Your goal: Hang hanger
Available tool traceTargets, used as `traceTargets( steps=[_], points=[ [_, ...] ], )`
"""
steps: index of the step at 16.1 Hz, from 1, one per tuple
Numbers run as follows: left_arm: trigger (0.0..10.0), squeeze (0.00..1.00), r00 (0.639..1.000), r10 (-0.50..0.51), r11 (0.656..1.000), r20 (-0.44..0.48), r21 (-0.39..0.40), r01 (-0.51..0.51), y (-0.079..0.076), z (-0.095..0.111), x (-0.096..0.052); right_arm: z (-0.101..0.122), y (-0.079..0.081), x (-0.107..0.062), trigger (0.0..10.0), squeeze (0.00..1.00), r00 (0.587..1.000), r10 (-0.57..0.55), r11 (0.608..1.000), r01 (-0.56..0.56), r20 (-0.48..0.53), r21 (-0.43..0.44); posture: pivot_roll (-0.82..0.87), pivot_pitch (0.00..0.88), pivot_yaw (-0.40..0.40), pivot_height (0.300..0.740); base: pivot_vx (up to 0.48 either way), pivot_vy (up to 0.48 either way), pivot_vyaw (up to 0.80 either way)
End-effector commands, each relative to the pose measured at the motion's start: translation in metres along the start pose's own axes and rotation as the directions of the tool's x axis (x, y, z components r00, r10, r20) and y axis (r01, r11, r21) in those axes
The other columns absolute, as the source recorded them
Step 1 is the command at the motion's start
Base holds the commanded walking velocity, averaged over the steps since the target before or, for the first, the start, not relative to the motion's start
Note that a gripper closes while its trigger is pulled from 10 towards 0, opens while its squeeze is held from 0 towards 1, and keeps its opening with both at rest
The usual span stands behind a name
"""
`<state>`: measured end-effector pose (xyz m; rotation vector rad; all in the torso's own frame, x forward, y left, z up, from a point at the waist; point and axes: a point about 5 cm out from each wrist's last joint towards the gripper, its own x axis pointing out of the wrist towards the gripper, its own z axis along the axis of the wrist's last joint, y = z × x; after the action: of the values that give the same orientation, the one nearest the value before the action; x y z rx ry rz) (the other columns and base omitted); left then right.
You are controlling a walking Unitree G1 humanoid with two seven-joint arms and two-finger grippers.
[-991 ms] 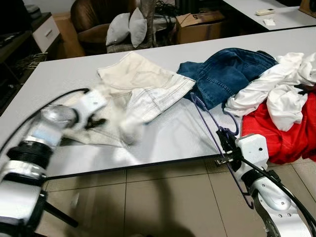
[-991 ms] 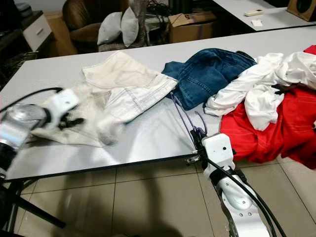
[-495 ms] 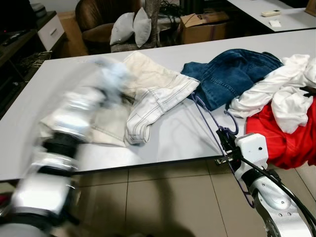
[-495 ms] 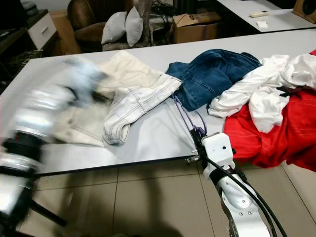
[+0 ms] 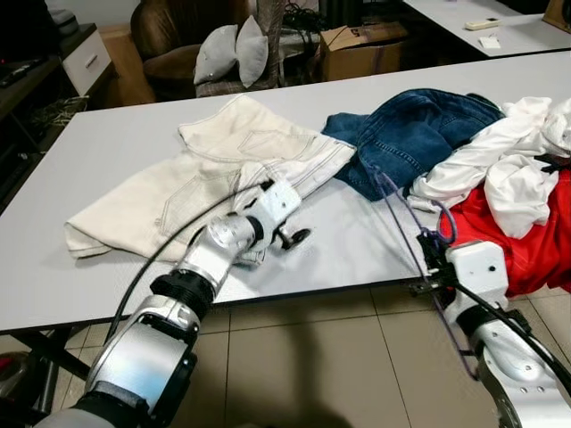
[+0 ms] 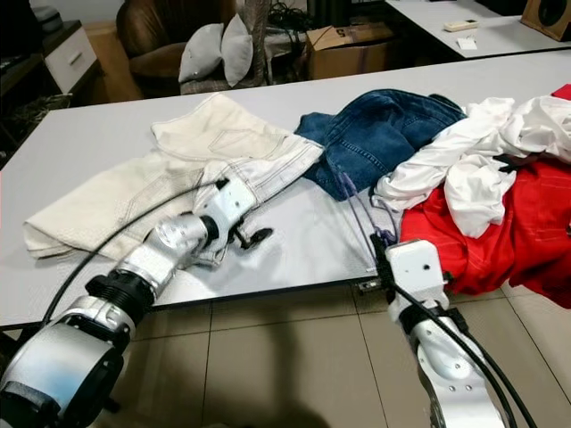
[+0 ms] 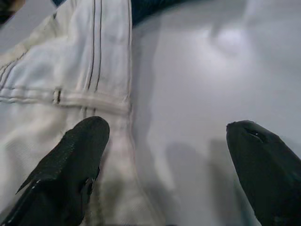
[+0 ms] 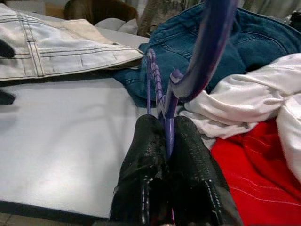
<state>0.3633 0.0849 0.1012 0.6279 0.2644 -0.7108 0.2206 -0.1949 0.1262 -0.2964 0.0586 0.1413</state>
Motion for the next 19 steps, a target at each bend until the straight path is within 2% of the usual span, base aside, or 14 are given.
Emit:
traceTargets(
  steps=[1,2,4,5,6,7,9,11,12,14,15,16,18,19],
  points=[
    [10.0,0.0,0.995,0.077,0.982,-0.068,0.175,-0.064,0.004,-0.008,0.0,-0.004,0.001,-0.003,10.0,0.0,0.999,-0.009,1.0,0.009,-0.035,-0.002,-0.21,0.0,0.159,0.74,0.0,0.0,0.0],
    [10.0,0.0,0.989,0.12,0.951,-0.082,0.297,-0.091,0.007,-0.011,-0.001,-0.004,0.001,-0.003,10.0,0.0,0.999,-0.009,1.0,0.009,-0.034,-0.003,-0.21,0.0,0.159,0.74,0.0,0.0,0.0],
    [10.0,0.0,0.975,0.201,0.897,-0.093,0.417,-0.145,0.02,-0.019,-0.008,-0.003,0.002,-0.002,10.0,0.0,1.0,-0.008,1.0,0.008,-0.03,-0.005,-0.21,0.0,0.16,0.74,0.0,0.0,0.0],
    [10.0,0.0,0.968,0.236,0.882,-0.081,0.435,-0.179,0.027,-0.021,-0.012,-0.002,0.002,-0.001,10.0,0.0,1.0,-0.008,1.0,0.008,-0.028,-0.005,-0.21,0.0,0.16,0.74,0.0,0.0,0.0],
    [10.0,0.0,0.942,0.332,0.837,-0.046,0.475,-0.272,0.048,-0.024,-0.023,-0.002,0.002,-0.001,10.0,0.0,1.0,-0.008,1.0,0.008,-0.026,-0.006,-0.21,0.0,0.157,0.74,0.0,0.0,0.0],
    [10.0,0.0,0.924,0.379,0.803,-0.051,0.515,-0.301,0.06,-0.031,-0.032,-0.002,0.002,-0.001,10.0,0.0,1.0,-0.007,1.0,0.007,-0.025,-0.006,-0.2,0.0,0.153,0.74,0.0,0.0,0.0],
    [10.0,0.0,0.893,0.441,0.777,-0.088,0.535,-0.331,0.078,-0.047,-0.05,-0.001,0.003,0.002,10.0,0.0,1.0,-0.001,1.0,0.001,-0.02,-0.001,-0.18,0.0,0.145,0.74,0.0,0.0,0.0],
    [10.0,0.0,0.879,0.467,0.78,-0.093,0.511,-0.36,0.088,-0.052,-0.06,0.0,0.005,0.004,10.0,0.0,1.0,0.007,1.0,-0.007,-0.014,0.001,-0.17,0.0,0.136,0.74,0.0,0.0,0.0],
    [10.0,0.0,0.89,0.45,0.822,-0.07,0.421,-0.383,0.099,-0.055,-0.073,0.001,0.007,0.008,10.0,0.0,1.0,0.025,1.0,-0.025,-0.005,0.003,-0.16,0.0,0.13,0.74,0.0,0.0,0.0],
    [10.0,0.0,0.887,0.453,0.84,-0.088,0.374,-0.392,0.106,-0.06,-0.082,0.002,0.008,0.009,10.0,0.0,0.999,0.032,0.999,-0.032,-0.001,0.007,-0.15,0.0,0.126,0.74,0.0,0.0,0.0],
    [10.0,0.0,0.88,0.464,0.841,-0.101,0.364,-0.401,0.111,-0.064,-0.088,0.002,0.009,0.01,10.0,0.0,0.999,0.035,0.999,-0.035,0.0,0.008,-0.15,0.0,0.126,0.74,0.0,0.0,0.0],
    [10.0,0.0,0.871,0.476,0.842,-0.125,0.35,-0.41,0.124,-0.071,-0.104,0.002,0.01,0.011,10.0,0.0,0.999,0.044,0.999,-0.044,0.001,0.01,-0.15,0.0,0.127,0.74,0.0,0.0,0.0],
    [10.0,0.0,0.866,0.483,0.843,-0.131,0.339,-0.419,0.133,-0.074,-0.115,0.002,0.011,0.011,10.0,0.0,0.999,0.05,0.999,-0.05,0.003,0.012,-0.15,0.0,0.127,0.74,0.0,0.0,0.0],
    [10.0,0.0,0.894,0.444,0.876,-0.067,0.245,-0.416,0.13,-0.065,-0.111,0.002,0.011,0.012,10.0,0.0,0.999,0.052,0.999,-0.052,0.006,0.015,-0.15,0.0,0.123,0.74,0.0,0.0,0.0]
  ],
)
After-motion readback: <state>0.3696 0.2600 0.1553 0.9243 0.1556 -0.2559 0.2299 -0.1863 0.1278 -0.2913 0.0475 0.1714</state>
